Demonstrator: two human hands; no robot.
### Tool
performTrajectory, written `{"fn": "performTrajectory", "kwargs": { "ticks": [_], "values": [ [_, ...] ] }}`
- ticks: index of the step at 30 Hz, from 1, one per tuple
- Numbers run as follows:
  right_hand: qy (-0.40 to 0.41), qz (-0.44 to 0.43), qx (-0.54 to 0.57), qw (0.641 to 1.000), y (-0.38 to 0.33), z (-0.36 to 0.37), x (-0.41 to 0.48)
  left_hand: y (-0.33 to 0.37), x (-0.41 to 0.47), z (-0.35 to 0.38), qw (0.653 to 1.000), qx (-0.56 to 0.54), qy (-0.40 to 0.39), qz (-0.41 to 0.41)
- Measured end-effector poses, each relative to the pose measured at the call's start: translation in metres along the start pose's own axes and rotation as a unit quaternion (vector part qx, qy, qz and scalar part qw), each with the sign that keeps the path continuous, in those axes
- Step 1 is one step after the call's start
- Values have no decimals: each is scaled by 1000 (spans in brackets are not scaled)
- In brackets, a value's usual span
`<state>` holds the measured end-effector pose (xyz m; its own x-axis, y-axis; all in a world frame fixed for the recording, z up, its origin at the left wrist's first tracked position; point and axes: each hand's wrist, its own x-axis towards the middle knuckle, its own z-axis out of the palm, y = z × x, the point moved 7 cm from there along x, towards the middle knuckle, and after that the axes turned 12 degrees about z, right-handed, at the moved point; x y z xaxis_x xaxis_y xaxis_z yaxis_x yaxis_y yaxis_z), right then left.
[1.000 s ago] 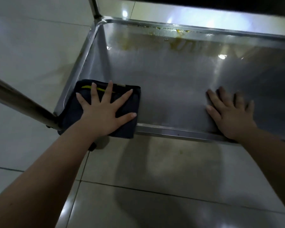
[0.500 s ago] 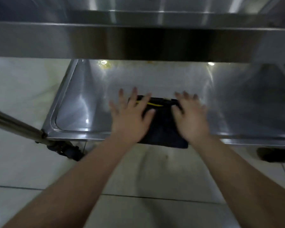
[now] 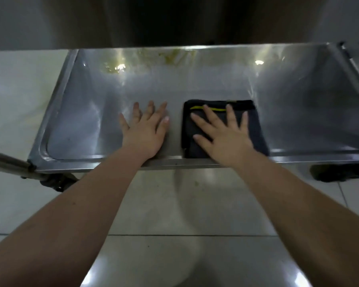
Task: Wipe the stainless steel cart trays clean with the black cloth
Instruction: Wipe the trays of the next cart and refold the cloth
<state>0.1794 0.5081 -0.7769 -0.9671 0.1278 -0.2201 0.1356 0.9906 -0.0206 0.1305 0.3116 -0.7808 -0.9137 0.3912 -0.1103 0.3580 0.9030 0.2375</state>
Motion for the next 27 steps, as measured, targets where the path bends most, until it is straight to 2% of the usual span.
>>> {"fn": "performTrajectory", "kwargs": {
  "ticks": [4, 7, 10, 12, 16, 18, 20, 23, 27],
  "values": [
    [-22, 81, -5, 996, 122, -2, 7, -1, 0, 5, 998, 65, -21, 9],
    [-39, 99, 3, 994, 168, -3, 0, 2, 0, 5, 997, 74, -28, 5],
    [-47, 114, -14, 992, 159, -1, -1, 2, -1, 6, 996, 81, -24, 2],
    [-38, 101, -14, 994, 125, -3, 1, 2, -1, 7, 996, 86, -24, 1],
    [-18, -19, -32, 999, 7, 1, -5, 1, -1, 8, 996, 87, -34, -4],
    [-8, -46, -37, 998, -30, 4, -7, -1, -3, 7, 996, 81, -29, -2],
    [-7, -48, -30, 998, -32, 3, -6, -3, -4, 5, 997, 74, -25, 1],
    [20, -50, -32, 998, 1, -1, -4, 0, -5, 5, 998, 64, -27, -2],
    [-34, -9, -47, 998, 61, -4, -1, 6, -3, 4, 996, 80, -48, 4]
  ]
}}
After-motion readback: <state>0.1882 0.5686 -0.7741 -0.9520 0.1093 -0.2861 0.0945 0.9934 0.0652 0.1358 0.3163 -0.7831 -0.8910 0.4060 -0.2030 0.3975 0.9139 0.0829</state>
